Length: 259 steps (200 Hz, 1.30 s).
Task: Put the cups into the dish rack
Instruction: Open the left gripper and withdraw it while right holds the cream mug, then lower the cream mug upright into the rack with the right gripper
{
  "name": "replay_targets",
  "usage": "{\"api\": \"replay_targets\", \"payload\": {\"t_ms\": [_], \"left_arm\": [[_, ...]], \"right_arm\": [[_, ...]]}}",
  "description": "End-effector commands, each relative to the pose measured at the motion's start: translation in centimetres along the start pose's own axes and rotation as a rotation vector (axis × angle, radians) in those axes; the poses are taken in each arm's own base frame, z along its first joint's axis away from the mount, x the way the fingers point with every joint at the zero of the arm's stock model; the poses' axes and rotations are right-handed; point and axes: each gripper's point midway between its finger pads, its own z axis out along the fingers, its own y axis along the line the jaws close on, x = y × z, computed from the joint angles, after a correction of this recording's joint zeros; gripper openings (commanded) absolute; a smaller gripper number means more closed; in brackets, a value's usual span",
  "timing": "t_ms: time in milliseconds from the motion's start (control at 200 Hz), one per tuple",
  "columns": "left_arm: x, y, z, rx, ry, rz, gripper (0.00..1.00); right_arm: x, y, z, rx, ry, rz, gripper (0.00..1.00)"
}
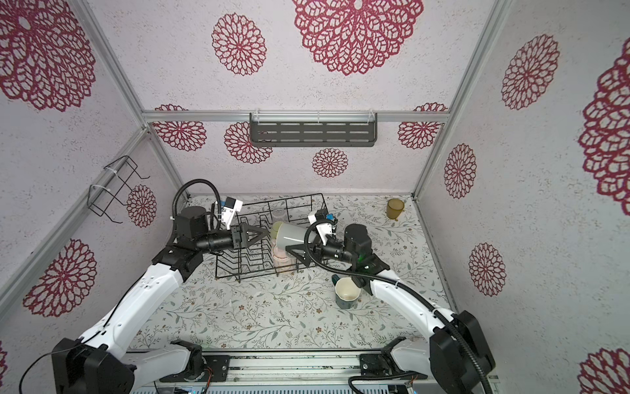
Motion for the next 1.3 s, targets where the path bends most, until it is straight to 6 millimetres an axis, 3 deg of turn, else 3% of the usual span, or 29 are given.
{"api": "replay_targets", "payload": {"t_ms": [0, 130, 205, 430, 646, 846, 1181, 1291], "left_arm": [[-0.7, 3.9, -2.4, -0.221, -0.081, -0.039, 0.63], [-0.3, 9.6, -6.4, -0.562, -0.148, -0.117, 0.65], [0.3, 11.4, -8.2, -0.684, -0.152, -0.138, 0.66], [1.5, 13.0, -9.9, -0.802, -0.144, -0.127, 0.68], [1.9, 14.1, -9.7, -0.82, -0.134, -0.139, 0.69], [1.8, 14.4, -9.1, -0.806, -0.13, -0.14, 0.69], [1.6, 14.4, -8.8, -0.798, -0.123, -0.145, 0.69], [1.6, 14.5, -8.6, -0.787, -0.131, -0.152, 0.69]], "right_arm": [[-0.3, -2.5, -0.6, 0.172, 0.131, -0.052, 0.58], [0.5, -6.9, -1.1, 0.4, 0.25, -0.024, 0.56], [1.0, -8.9, -1.5, 0.509, 0.311, -0.019, 0.56], [3.2, -12.8, -2.5, 0.703, 0.523, 0.023, 0.56], [4.4, -15.5, -2.6, 0.902, 0.516, 0.28, 0.57], [7.8, -15.2, -0.4, 0.919, 0.465, 0.603, 0.52], [10.8, -15.9, -2.2, 1.151, 0.37, 0.805, 0.51], [12.1, -15.7, -1.6, 1.187, 0.377, 0.879, 0.51]]}}
